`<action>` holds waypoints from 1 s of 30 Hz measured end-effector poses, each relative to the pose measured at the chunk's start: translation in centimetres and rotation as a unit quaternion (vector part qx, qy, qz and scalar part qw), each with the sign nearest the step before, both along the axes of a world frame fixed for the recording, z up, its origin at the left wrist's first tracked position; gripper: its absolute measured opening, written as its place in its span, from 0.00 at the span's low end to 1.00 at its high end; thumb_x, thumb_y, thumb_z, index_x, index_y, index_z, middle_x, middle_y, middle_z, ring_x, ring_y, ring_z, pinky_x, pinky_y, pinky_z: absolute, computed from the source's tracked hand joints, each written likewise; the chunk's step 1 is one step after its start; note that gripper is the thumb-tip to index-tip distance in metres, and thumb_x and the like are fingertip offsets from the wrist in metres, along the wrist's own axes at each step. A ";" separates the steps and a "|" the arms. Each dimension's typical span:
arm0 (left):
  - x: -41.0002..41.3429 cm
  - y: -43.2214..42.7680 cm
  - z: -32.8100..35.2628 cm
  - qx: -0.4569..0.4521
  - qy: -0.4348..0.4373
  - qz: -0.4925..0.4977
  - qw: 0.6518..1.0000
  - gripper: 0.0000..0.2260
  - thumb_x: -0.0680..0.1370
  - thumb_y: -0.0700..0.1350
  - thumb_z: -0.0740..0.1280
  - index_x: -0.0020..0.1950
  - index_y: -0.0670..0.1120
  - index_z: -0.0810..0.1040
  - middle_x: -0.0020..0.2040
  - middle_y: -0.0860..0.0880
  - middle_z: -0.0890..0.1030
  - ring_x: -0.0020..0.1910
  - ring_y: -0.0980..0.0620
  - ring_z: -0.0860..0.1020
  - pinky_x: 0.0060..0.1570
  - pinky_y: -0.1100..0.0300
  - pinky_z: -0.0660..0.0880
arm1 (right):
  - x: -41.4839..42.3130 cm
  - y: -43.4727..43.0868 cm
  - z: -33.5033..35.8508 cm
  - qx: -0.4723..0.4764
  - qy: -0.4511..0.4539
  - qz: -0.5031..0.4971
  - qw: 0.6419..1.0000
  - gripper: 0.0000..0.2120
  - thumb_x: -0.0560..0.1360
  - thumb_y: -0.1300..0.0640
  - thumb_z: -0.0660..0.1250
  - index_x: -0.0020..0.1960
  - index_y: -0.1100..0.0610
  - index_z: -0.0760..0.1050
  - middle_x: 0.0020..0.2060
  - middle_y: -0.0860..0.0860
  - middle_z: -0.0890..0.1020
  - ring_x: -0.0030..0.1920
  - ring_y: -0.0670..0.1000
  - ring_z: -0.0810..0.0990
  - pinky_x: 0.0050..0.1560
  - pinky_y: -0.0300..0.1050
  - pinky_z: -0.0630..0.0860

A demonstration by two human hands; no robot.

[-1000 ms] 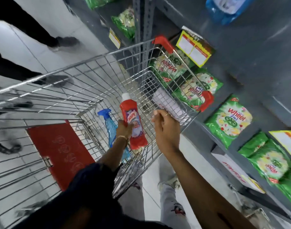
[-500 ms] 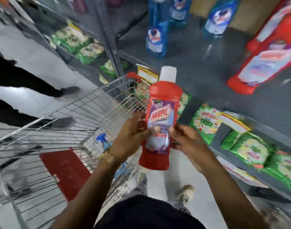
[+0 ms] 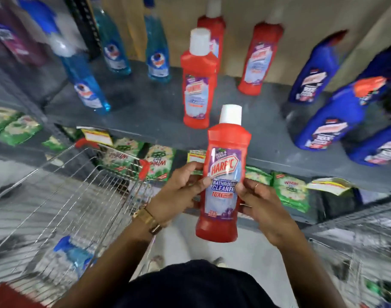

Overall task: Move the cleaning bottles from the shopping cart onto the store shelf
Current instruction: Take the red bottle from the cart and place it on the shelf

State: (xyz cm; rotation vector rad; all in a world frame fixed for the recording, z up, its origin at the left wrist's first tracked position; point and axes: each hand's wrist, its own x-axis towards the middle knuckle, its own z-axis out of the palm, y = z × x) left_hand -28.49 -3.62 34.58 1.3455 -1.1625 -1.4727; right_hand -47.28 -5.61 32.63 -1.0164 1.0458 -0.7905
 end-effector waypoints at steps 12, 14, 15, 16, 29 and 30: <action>-5.0 -12.0 0.3 -0.205 -0.036 -0.041 0.977 0.09 0.77 0.37 0.62 0.55 0.49 0.69 0.53 0.46 0.80 0.51 0.57 0.80 0.51 0.59 0.79 | -4.0 -10.8 0.9 -0.166 -0.001 -0.050 0.985 0.10 0.77 0.64 0.61 0.52 0.52 0.76 0.40 0.39 0.86 0.42 0.40 0.83 0.36 0.38 0.79; -5.4 -14.2 -0.2 -0.223 -0.046 -0.028 0.973 0.10 0.76 0.40 0.62 0.56 0.49 0.69 0.53 0.46 0.80 0.53 0.54 0.79 0.56 0.51 0.78 | -4.2 -13.1 0.6 -0.192 0.018 -0.061 0.979 0.10 0.77 0.63 0.62 0.52 0.51 0.77 0.41 0.38 0.86 0.43 0.40 0.83 0.40 0.41 0.80; -5.5 -15.2 -0.6 -0.225 -0.048 -0.022 0.973 0.10 0.76 0.41 0.61 0.56 0.50 0.69 0.53 0.47 0.80 0.52 0.55 0.79 0.55 0.51 0.77 | -4.2 -14.1 0.3 -0.204 0.025 -0.065 0.977 0.11 0.77 0.63 0.62 0.54 0.50 0.77 0.42 0.39 0.86 0.45 0.41 0.83 0.43 0.43 0.80; -5.8 -16.1 -0.9 -0.225 -0.050 -0.016 0.973 0.10 0.75 0.42 0.61 0.56 0.50 0.69 0.53 0.47 0.80 0.51 0.58 0.79 0.54 0.54 0.78 | -4.2 -15.0 0.1 -0.214 0.028 -0.067 0.974 0.11 0.77 0.63 0.63 0.55 0.50 0.76 0.44 0.39 0.86 0.47 0.42 0.83 0.45 0.43 0.81; -7.4 -22.0 -3.0 -0.235 -0.053 0.008 0.971 0.17 0.75 0.51 0.62 0.61 0.48 0.67 0.57 0.45 0.80 0.51 0.60 0.80 0.54 0.60 0.79 | -5.6 -20.4 -1.0 -0.217 0.034 -0.055 0.974 0.12 0.77 0.60 0.63 0.57 0.46 0.74 0.53 0.46 0.82 0.51 0.43 0.83 0.51 0.45 0.81; -7.3 -22.0 -3.1 -0.230 -0.051 0.011 0.972 0.18 0.75 0.51 0.63 0.62 0.47 0.67 0.58 0.44 0.80 0.51 0.61 0.80 0.53 0.63 0.78 | -5.6 -20.2 -1.0 -0.215 0.034 -0.061 0.974 0.13 0.76 0.60 0.64 0.58 0.47 0.74 0.54 0.47 0.82 0.52 0.43 0.83 0.51 0.44 0.81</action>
